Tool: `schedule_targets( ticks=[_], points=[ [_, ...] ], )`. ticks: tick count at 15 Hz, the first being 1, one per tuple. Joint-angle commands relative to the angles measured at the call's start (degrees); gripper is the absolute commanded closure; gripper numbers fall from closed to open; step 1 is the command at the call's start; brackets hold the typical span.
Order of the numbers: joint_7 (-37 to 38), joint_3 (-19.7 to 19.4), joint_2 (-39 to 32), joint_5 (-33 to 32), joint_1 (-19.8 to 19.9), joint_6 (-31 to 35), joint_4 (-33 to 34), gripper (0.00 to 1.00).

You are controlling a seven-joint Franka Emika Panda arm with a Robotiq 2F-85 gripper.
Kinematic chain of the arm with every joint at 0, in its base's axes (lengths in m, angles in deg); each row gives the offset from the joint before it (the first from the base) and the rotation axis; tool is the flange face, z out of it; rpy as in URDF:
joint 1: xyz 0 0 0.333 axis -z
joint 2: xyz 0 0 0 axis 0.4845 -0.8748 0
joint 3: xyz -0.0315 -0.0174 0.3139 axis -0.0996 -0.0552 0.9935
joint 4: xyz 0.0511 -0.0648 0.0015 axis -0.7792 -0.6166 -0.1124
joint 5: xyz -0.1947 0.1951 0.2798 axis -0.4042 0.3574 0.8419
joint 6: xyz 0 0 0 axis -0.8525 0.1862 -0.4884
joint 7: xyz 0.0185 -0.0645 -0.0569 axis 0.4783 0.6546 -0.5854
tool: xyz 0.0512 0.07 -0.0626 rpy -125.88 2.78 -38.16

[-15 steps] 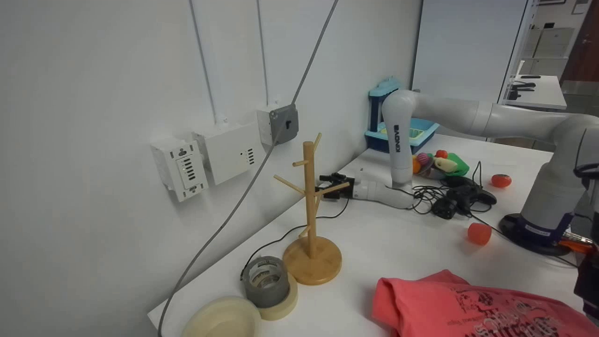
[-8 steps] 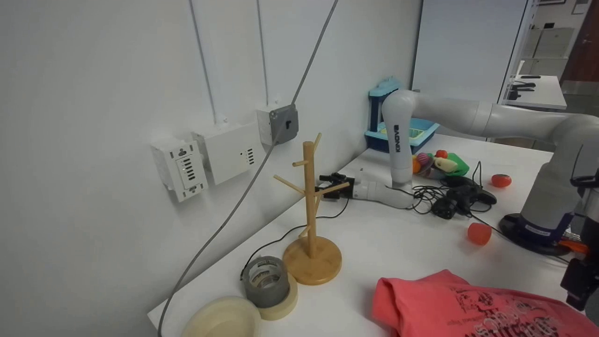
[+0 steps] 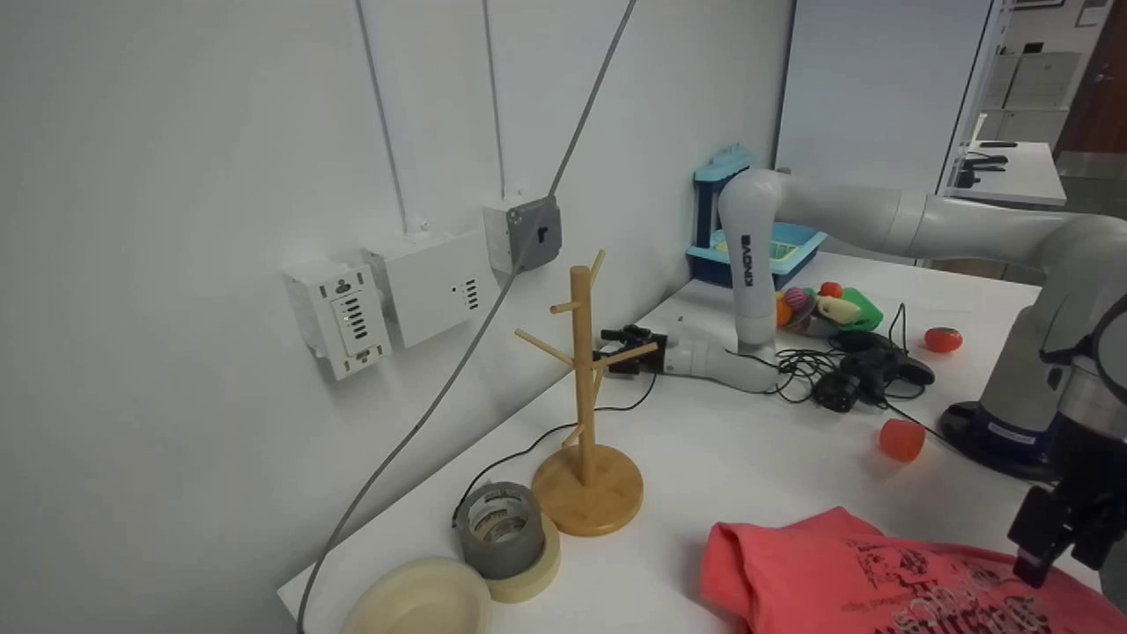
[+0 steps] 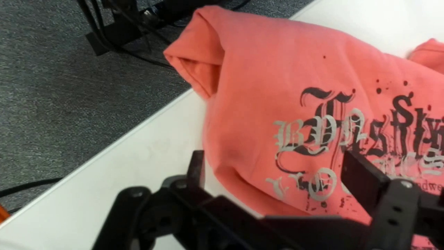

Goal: Fold the shirt

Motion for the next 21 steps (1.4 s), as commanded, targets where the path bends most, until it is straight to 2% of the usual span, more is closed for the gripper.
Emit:
schedule_targets(
  ticks=[1,6,7,9,15,17,18,21],
  points=[
    [-6.34,2.8,-5.44,4.23,4.26,-1.12,4.13,0.0],
    [-6.37,3.96,-9.39,2.93,6.48,-0.66,4.54,0.02],
    [-6.23,4.26,-9.93,2.79,6.86,-0.7,4.65,0.24],
    [-5.59,4.78,-10.55,2.36,7.19,-0.84,5.0,0.32],
    [-4.59,4.77,-9.44,1.08,6.88,-1.71,6.02,0.78],
    [-2.97,3.55,-8.33,-0.66,5.47,-1.97,6.07,0.94],
    [-1.49,2.56,-7.32,-2.21,4.39,-2.62,5.88,1.0],
    [3.78,-1.23,-4.0,-9.73,0.86,-6.61,5.78,0.98]
  ],
)
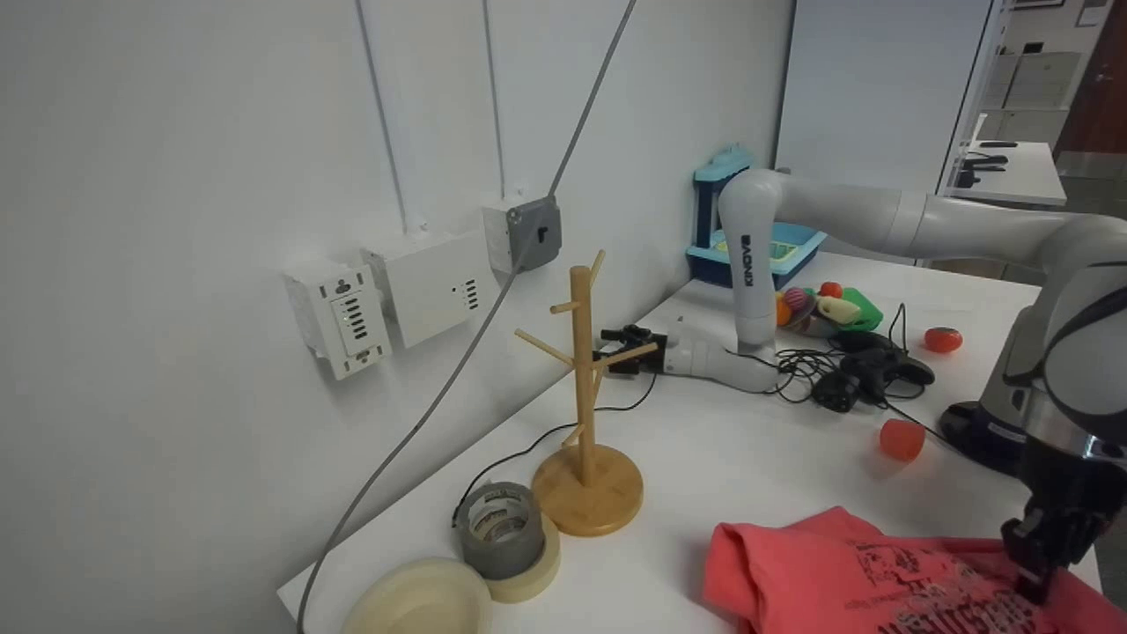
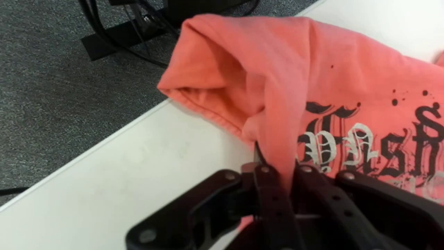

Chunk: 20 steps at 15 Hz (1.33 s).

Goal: Fold the shirt

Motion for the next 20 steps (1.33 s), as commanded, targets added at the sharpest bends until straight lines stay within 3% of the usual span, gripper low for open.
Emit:
schedule_targets(
  ticks=[1,4,8,14,20],
  points=[
    [7.14,-5.5,5.65,-9.54,-4.89,-7.52,0.45,0.98],
    [12.37,-8.43,9.03,-17.16,-8.19,-14.7,3.75,0.98],
    [15.4,-8.2,11.0,-21.51,-10.81,-23.21,11.04,0.98],
    [15.99,-5.36,6.91,-22.63,-15.32,-29.24,20.38,0.98],
    [15.4,-1.38,-0.33,-21.91,-19.65,-31.19,26.46,0.98]
  ],
)
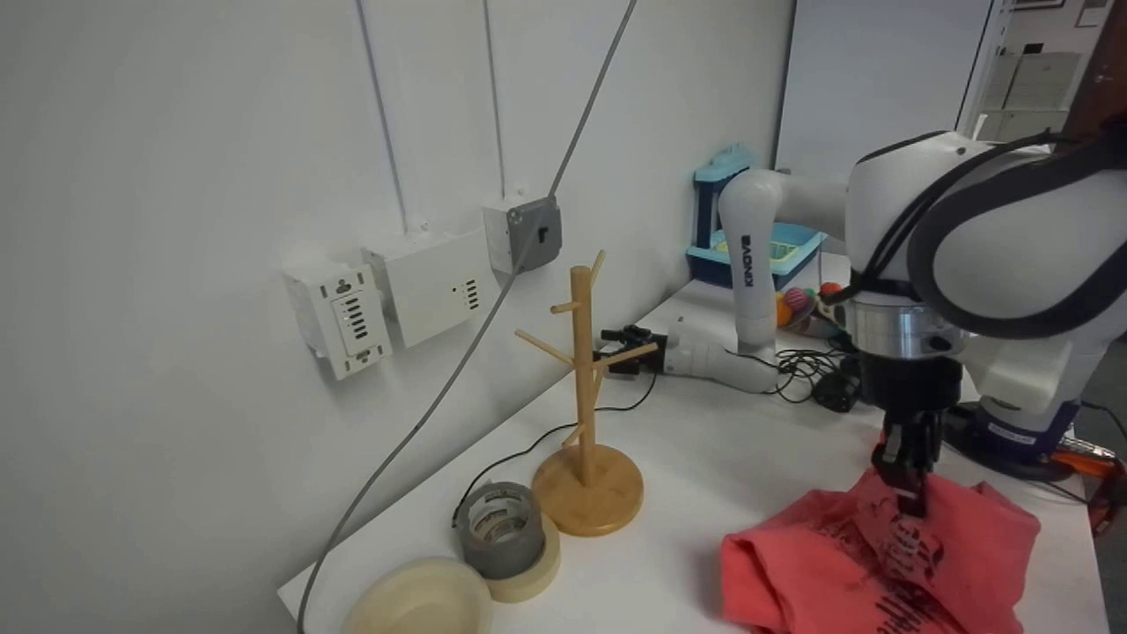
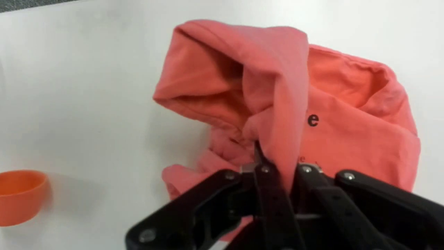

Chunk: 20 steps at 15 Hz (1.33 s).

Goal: Fold the shirt

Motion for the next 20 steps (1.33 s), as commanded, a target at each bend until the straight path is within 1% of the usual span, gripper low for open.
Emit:
schedule_targets(
  ticks=[1,6,11,12,13,14,15,19,20],
  points=[
    [0.07,1.74,-5.41,-0.05,-2.07,-2.76,6.08,0.98],
    [-0.24,3.96,-9.72,1.64,-3.51,-2.02,10.67,0.98],
    [-0.78,6.02,-11.97,5.42,-3.35,-0.49,12.86,0.98],
    [-0.77,6.4,-12.19,6.47,-3.25,-0.12,13.06,0.66],
    [-0.89,6.76,-12.27,7.55,-3.14,0.39,13.12,0.64],
    [-1.06,7.08,-12.31,8.53,-3.08,0.89,13.16,0.58],
    [-1.28,7.41,-12.27,9.55,-2.98,0.96,13.26,0.49],
    [-1.07,8.25,-11.59,12.77,-3.0,1.82,13.27,0.21],
    [-1.08,8.51,-11.38,13.77,-2.87,2.11,13.3,0.12]
  ],
)
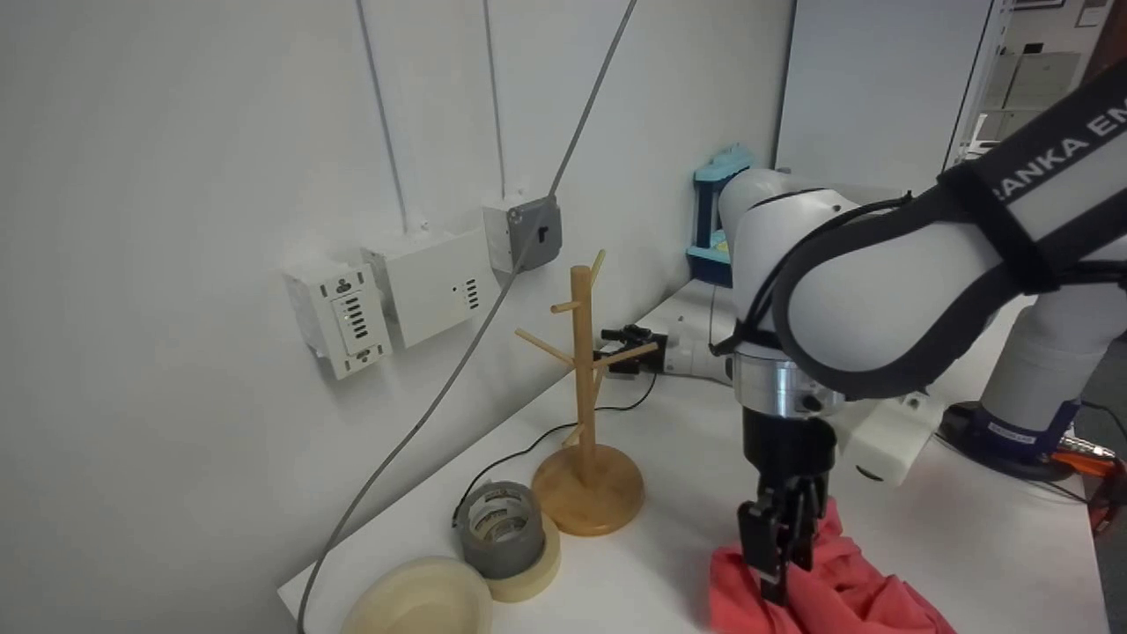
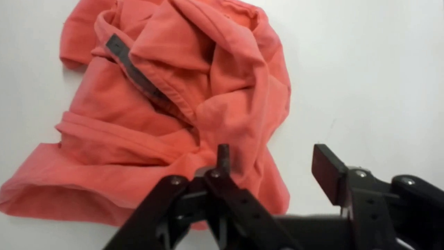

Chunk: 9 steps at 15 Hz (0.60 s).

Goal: Fold the shirt

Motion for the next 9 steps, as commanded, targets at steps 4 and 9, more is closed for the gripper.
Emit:
schedule_targets(
  ticks=[4,9],
  points=[
    [-1.07,1.83,1.95,7.78,1.17,2.79,0.22,0.0],
    [2.81,-0.19,8.68,6.2,0.47,-1.38,-2.43,0.0]
  ],
)
